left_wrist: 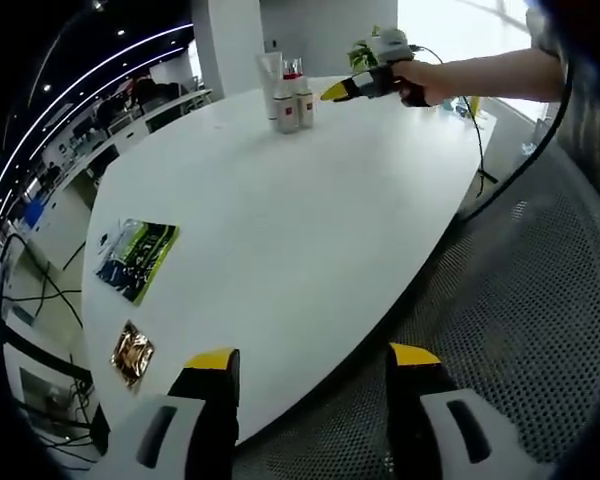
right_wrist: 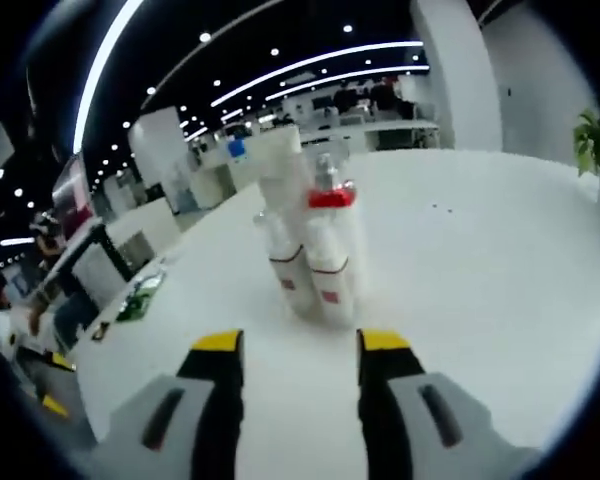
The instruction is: Arrange the skincare products in the storage area until every visible bottle or jar stands upright without overlapping.
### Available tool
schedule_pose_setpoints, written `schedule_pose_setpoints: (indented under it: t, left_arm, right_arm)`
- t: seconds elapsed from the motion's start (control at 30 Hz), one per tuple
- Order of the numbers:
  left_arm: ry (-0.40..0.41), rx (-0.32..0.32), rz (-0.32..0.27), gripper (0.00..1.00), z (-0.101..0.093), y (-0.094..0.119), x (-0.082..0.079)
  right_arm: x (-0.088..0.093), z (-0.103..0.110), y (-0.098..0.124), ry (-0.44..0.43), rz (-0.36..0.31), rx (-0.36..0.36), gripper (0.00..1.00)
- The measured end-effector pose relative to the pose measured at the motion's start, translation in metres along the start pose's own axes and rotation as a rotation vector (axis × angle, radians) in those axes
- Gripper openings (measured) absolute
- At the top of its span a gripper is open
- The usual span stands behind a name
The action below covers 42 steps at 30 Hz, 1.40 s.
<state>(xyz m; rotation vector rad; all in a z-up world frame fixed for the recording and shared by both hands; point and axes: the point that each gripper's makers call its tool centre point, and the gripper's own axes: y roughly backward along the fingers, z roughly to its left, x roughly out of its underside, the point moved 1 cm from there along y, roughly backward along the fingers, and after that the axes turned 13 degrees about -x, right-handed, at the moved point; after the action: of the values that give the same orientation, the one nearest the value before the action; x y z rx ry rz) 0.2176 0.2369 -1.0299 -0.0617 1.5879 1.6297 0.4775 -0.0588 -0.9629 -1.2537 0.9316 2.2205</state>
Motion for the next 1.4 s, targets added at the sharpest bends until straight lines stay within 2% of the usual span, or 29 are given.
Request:
schedule_pose_setpoints:
  t: [0.1,0.17,0.23,0.27,0.37,0.43,0.5,0.6,0.67,0.77,0.97,1.1,1.17,1.37,1.4]
  left_arm:
    - [-0.008,-0.001,0.001,0.6,0.0,0.0,0.0]
    - [-0.028,-0.001,0.004,0.6,-0.001,0.001,0.001]
    - [-0.052,0.012,-0.068,0.6,-0.004,0.003,-0.01]
    - [-0.052,0.019,-0.08,0.6,-0.006,0.005,-0.012]
    - [-0.063,0.017,-0.06,0.6,-0.006,0.005,-0.009]
    - [-0.068,0.018,-0.063,0.6,-0.006,0.005,-0.009]
    - [-0.07,0.018,-0.071,0.6,-0.006,0.005,-0.01]
    - [-0.074,0.02,-0.077,0.6,-0.006,0.006,-0.011]
    - [-0.084,0.028,-0.084,0.6,-0.008,0.007,-0.012]
    - [-0.089,0.059,-0.136,0.62,-0.015,0.011,-0.019]
    - [-0.099,0.062,-0.176,0.62,-0.016,0.015,-0.025]
    - [-0.096,0.058,-0.186,0.62,-0.015,0.015,-0.027]
    - [-0.094,0.053,-0.217,0.62,-0.014,0.018,-0.031]
    - [-0.09,0.049,-0.205,0.62,-0.013,0.016,-0.029]
    - [-0.092,0.051,-0.207,0.61,-0.014,0.016,-0.03]
  right_arm:
    - [-0.003,0.032,0.01,0.022,-0.037,-0.038,0.48]
    - [-0.002,0.045,0.014,0.02,-0.038,-0.045,0.51]
    - [-0.004,0.062,0.018,0.006,-0.044,-0.062,0.52]
    - [-0.005,0.071,0.019,0.007,-0.046,-0.077,0.54]
    - [-0.02,0.101,0.03,0.009,-0.111,-0.119,0.6]
    - [-0.021,0.113,0.035,0.014,-0.118,-0.119,0.61]
    - [-0.021,0.132,0.036,0.002,-0.124,-0.147,0.62]
    - [-0.014,0.157,0.036,-0.007,-0.1,-0.166,0.65]
    - [-0.014,0.171,0.037,-0.021,-0.116,-0.175,0.66]
    - [-0.009,0.184,0.036,0.005,-0.112,-0.162,0.69]
    - [0.004,0.207,0.039,0.067,-0.092,-0.151,0.69]
    - [0.021,0.218,0.041,0.078,-0.071,-0.139,0.71]
    - [0.028,0.221,0.039,0.082,-0.058,-0.138,0.72]
    - [0.049,0.227,0.033,0.095,-0.012,-0.132,0.72]
    - [0.049,0.229,0.032,0.138,0.002,-0.135,0.71]
